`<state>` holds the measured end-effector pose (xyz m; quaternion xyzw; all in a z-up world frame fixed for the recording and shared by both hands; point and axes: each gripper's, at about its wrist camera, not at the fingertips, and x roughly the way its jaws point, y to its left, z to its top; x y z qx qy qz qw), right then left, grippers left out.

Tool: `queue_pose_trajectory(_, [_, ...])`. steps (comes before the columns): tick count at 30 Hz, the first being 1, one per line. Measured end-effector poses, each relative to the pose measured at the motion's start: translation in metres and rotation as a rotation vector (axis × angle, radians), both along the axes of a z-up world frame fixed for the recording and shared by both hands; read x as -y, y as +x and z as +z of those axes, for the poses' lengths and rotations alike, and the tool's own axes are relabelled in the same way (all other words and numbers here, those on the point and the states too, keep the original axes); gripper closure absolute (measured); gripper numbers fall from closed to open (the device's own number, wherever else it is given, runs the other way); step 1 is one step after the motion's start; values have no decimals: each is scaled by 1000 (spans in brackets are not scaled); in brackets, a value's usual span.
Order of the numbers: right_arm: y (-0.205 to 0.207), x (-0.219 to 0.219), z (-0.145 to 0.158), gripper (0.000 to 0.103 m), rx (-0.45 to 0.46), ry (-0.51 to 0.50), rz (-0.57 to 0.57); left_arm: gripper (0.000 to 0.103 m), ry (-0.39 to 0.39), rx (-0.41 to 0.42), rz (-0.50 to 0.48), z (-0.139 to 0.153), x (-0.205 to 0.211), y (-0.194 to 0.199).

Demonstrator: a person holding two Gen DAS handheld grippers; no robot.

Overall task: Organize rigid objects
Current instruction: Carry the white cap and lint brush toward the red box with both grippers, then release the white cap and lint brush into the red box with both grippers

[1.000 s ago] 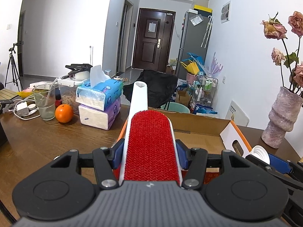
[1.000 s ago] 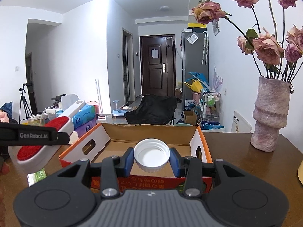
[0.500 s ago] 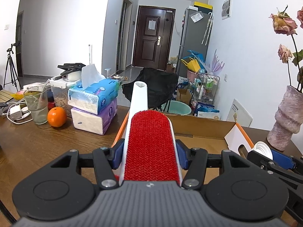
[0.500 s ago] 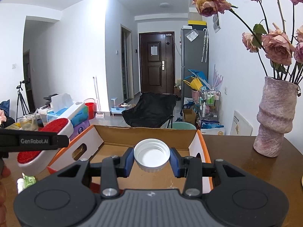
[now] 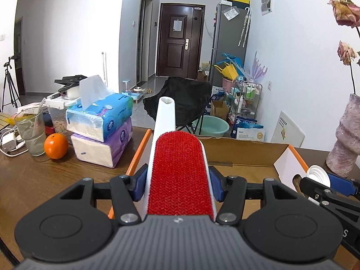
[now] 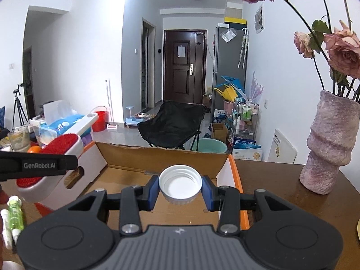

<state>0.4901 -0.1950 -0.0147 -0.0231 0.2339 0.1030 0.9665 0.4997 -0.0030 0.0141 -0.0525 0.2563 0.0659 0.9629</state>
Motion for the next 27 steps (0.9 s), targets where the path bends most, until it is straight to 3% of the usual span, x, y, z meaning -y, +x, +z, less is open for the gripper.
queue_pose_trajectory(23, [43, -2, -25, 63, -97, -32, 8, 45, 45, -76, -44, -27, 10, 37])
queue_pose_trajectory(25, [44, -3, -26, 61, -102, -36, 9, 34, 39, -84, -34, -26, 8, 37])
queue_pose_trajectory(27, [44, -2, -25, 34, -103, -46, 2, 7, 66, -65, -10, -22, 6, 34])
